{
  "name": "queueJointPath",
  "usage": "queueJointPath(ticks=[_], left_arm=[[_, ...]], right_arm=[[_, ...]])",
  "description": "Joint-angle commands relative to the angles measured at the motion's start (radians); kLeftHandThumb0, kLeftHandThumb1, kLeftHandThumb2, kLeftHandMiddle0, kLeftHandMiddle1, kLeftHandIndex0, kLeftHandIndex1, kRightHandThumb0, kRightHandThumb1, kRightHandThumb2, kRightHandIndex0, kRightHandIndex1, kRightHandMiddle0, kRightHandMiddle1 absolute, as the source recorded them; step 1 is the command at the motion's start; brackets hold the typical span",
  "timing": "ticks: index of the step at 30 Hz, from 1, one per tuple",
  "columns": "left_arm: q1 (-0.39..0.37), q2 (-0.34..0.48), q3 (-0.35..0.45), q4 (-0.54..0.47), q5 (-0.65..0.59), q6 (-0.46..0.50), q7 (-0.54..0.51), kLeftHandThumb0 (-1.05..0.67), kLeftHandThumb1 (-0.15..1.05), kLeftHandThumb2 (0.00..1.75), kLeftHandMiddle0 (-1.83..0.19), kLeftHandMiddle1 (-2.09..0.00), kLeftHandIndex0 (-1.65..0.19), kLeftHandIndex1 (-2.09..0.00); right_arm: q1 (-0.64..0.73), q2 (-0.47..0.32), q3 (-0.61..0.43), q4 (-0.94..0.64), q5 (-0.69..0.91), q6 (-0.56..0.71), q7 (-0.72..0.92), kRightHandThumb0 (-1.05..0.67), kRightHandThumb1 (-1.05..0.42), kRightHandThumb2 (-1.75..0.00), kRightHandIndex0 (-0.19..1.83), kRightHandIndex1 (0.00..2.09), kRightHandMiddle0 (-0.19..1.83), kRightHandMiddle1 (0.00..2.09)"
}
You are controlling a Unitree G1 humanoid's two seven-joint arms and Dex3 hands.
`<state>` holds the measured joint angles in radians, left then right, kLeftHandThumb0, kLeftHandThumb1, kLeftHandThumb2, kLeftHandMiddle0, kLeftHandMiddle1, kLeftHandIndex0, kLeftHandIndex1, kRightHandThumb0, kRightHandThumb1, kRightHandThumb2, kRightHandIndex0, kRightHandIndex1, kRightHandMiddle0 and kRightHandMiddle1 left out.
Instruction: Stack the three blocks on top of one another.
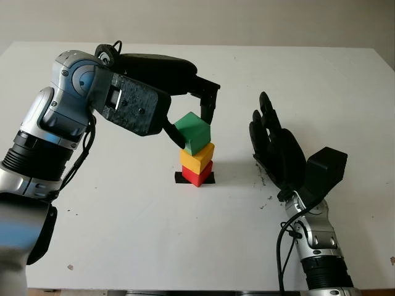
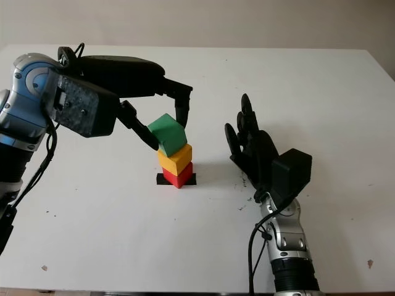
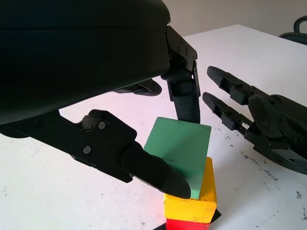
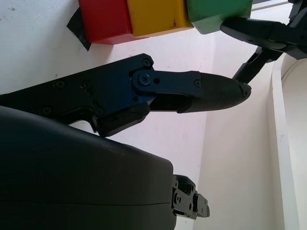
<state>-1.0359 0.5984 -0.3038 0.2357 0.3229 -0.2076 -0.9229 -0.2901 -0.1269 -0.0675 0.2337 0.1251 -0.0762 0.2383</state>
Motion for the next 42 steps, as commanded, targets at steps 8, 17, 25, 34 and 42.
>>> queueJointPath(ticks=[8, 17, 25, 34, 42], left_arm=[[0.009, -0.013, -0.016, 0.017, 0.002, -0.014, -0.001, -0.46, 1.05, 0.15, -0.3, -0.04, -0.3, -1.35], [0.014, -0.023, -0.014, 0.034, -0.005, -0.042, 0.008, -0.44, 1.05, 0.13, -0.31, -0.05, -0.26, -1.4], [0.007, -0.016, -0.028, 0.024, 0.021, -0.015, -0.008, -0.49, 1.05, 0.12, -0.28, -0.04, -0.24, -1.39], [-0.034, 0.008, -0.056, -0.004, 0.027, 0.089, -0.169, -0.67, 1.01, 0.05, 0.08, -0.05, -0.17, -0.15], [-0.041, 0.027, -0.046, -0.031, 0.024, 0.126, -0.226, -0.61, 0.95, 0.04, 0.14, -0.04, -0.07, -0.05]], right_arm=[[0.012, 0.001, 0.009, -0.016, -0.014, -0.001, -0.011, -0.8, -1.05, -0.48, -0.19, 0.0, -0.18, 0.06], [0.011, -0.002, 0.011, -0.009, -0.017, -0.003, -0.014, -0.81, -1.05, -0.48, -0.19, 0.0, -0.17, 0.06], [0.01, -0.005, 0.004, -0.001, -0.004, -0.008, -0.001, -0.81, -1.05, -0.47, -0.19, 0.0, -0.17, 0.05], [0.002, -0.01, 0.008, -0.004, -0.01, 0.02, 0.001, -0.82, -1.05, -0.44, -0.19, 0.0, -0.16, 0.06], [-0.003, -0.014, 0.003, 0.007, -0.008, 0.012, 0.009, -0.82, -1.05, -0.43, -0.19, 0.0, -0.16, 0.06]])
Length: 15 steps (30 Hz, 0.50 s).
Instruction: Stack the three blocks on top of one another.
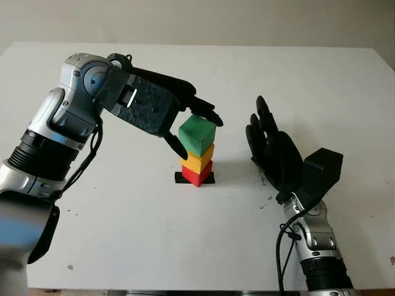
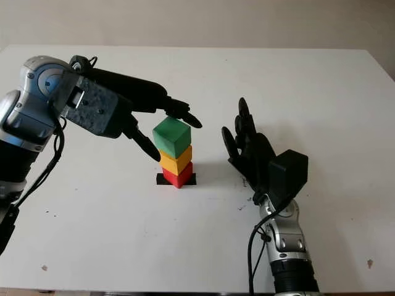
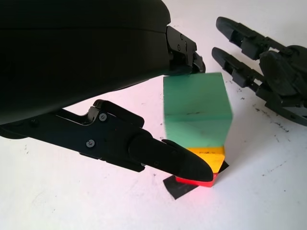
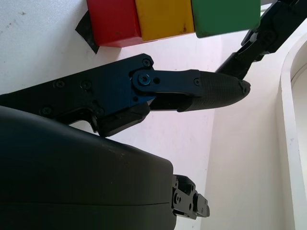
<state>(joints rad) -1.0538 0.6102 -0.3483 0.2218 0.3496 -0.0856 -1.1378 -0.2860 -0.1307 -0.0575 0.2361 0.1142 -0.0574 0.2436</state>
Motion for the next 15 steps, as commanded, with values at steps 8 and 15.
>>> queueJointPath(ticks=[8, 15], left_arm=[[0.007, 0.045, 0.09, -0.059, -0.105, 0.128, -0.016, -0.77, 0.9, 0.04, 0.19, 0.0, 0.16, 0.0], [0.21, 0.014, 0.365, -0.162, -0.251, 0.215, 0.306, -0.95, 1.04, 0.5, 0.19, 0.0, 0.19, 0.0]], right_arm=[[-0.009, -0.008, -0.016, 0.019, 0.01, -0.026, 0.014, -0.8, -1.05, -0.43, -0.19, 0.0, -0.16, 0.05], [-0.021, -0.013, -0.027, 0.042, 0.017, -0.031, 0.026, -0.81, -1.05, -0.44, -0.19, 0.0, -0.16, 0.06]])
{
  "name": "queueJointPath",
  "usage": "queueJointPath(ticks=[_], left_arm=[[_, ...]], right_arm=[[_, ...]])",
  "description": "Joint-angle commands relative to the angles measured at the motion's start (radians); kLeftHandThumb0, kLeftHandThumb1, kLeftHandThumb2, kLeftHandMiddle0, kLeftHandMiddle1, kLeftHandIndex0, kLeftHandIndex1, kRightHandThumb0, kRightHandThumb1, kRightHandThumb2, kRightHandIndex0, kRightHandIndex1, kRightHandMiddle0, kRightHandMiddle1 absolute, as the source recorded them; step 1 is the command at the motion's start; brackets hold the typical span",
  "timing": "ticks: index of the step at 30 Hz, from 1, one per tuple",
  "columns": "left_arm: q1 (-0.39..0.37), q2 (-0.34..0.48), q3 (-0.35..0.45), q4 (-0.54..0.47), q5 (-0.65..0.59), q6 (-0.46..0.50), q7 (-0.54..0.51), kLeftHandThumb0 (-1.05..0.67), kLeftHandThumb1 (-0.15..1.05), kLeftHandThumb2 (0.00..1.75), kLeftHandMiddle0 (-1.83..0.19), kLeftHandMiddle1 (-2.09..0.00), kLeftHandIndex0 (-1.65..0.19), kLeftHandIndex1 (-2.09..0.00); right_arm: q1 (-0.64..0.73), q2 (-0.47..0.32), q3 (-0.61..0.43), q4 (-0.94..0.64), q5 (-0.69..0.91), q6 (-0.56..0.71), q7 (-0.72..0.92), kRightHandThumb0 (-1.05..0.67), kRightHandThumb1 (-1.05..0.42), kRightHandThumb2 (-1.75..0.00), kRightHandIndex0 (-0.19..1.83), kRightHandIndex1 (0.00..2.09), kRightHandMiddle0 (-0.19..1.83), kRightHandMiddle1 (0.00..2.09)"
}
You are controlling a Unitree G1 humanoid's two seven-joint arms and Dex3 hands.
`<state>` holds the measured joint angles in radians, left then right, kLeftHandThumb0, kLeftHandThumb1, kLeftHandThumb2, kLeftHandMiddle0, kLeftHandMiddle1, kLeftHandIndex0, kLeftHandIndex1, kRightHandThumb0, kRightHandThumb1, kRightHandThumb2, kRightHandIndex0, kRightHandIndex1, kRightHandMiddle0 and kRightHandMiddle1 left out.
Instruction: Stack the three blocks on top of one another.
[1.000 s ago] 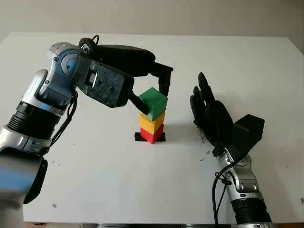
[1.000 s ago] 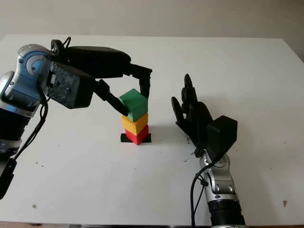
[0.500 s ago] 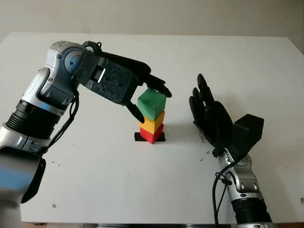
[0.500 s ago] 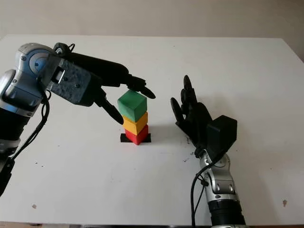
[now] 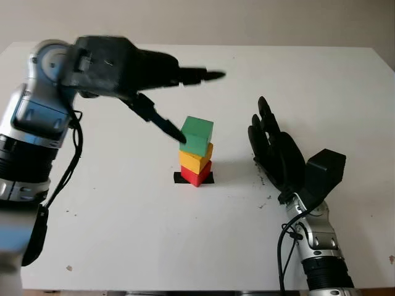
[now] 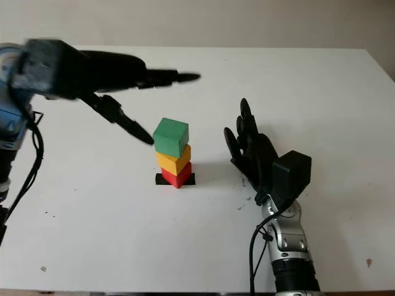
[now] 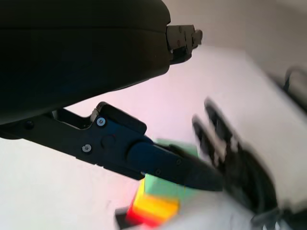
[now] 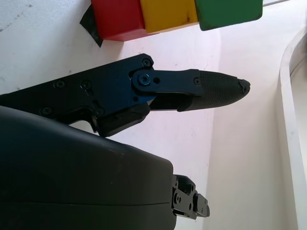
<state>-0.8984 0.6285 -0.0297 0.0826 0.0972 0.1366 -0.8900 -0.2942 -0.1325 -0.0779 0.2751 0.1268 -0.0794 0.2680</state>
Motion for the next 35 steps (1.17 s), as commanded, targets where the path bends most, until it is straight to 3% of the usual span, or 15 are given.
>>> queueJointPath(ticks=[1, 5, 8, 13, 23, 28, 35], left_arm=[[0.083, -0.012, 0.063, -0.033, 0.007, -0.021, 0.117, -0.96, 1.04, 0.59, 0.19, 0.0, 0.19, 0.0], [0.148, -0.028, 0.104, 0.003, 0.008, -0.091, 0.279, -0.92, 1.05, 0.7, 0.19, 0.0, 0.19, 0.0], [0.196, -0.057, 0.149, 0.025, -0.016, -0.108, 0.385, -0.92, 1.05, 0.66, 0.19, 0.0, 0.19, 0.0], [0.298, -0.206, 0.288, 0.104, -0.187, -0.157, 0.563, -0.84, 1.05, 0.66, 0.19, 0.0, 0.19, 0.0], [0.559, -0.369, 0.32, 0.11, -0.303, -0.324, 0.643, -0.8, 1.05, 0.72, 0.19, 0.0, 0.19, 0.0], [0.669, -0.439, 0.303, 0.064, -0.324, -0.369, 0.659, -0.8, 1.05, 0.72, 0.19, 0.0, 0.19, 0.0], [0.739, -0.489, 0.268, 0.05, -0.319, -0.412, 0.665, -0.79, 1.05, 0.73, 0.19, 0.0, 0.19, 0.0]], right_arm=[[-0.015, -0.012, -0.008, 0.007, 0.004, -0.011, 0.002, -0.81, -1.05, -0.44, -0.19, 0.0, -0.16, 0.06], [-0.027, -0.011, -0.014, 0.025, 0.011, -0.029, 0.01, -0.79, -1.05, -0.44, -0.19, 0.0, -0.15, 0.06], [-0.036, -0.016, -0.015, 0.035, 0.009, -0.027, 0.013, -0.79, -1.05, -0.45, -0.19, 0.0, -0.16, 0.05], [-0.043, -0.011, -0.025, 0.056, 0.015, -0.057, 0.013, -0.78, -1.05, -0.45, -0.19, 0.0, -0.17, 0.05], [-0.062, -0.003, -0.035, 0.097, 0.016, -0.101, -0.007, -0.77, -1.05, -0.53, -0.19, 0.0, -0.19, 0.02], [-0.065, 0.013, -0.041, 0.104, 0.022, -0.106, -0.026, -0.76, -1.05, -0.56, -0.19, 0.0, -0.19, 0.0], [-0.056, 0.02, -0.038, 0.087, 0.036, -0.092, -0.025, -0.75, -1.05, -0.58, -0.19, 0.0, -0.19, 0.0]])
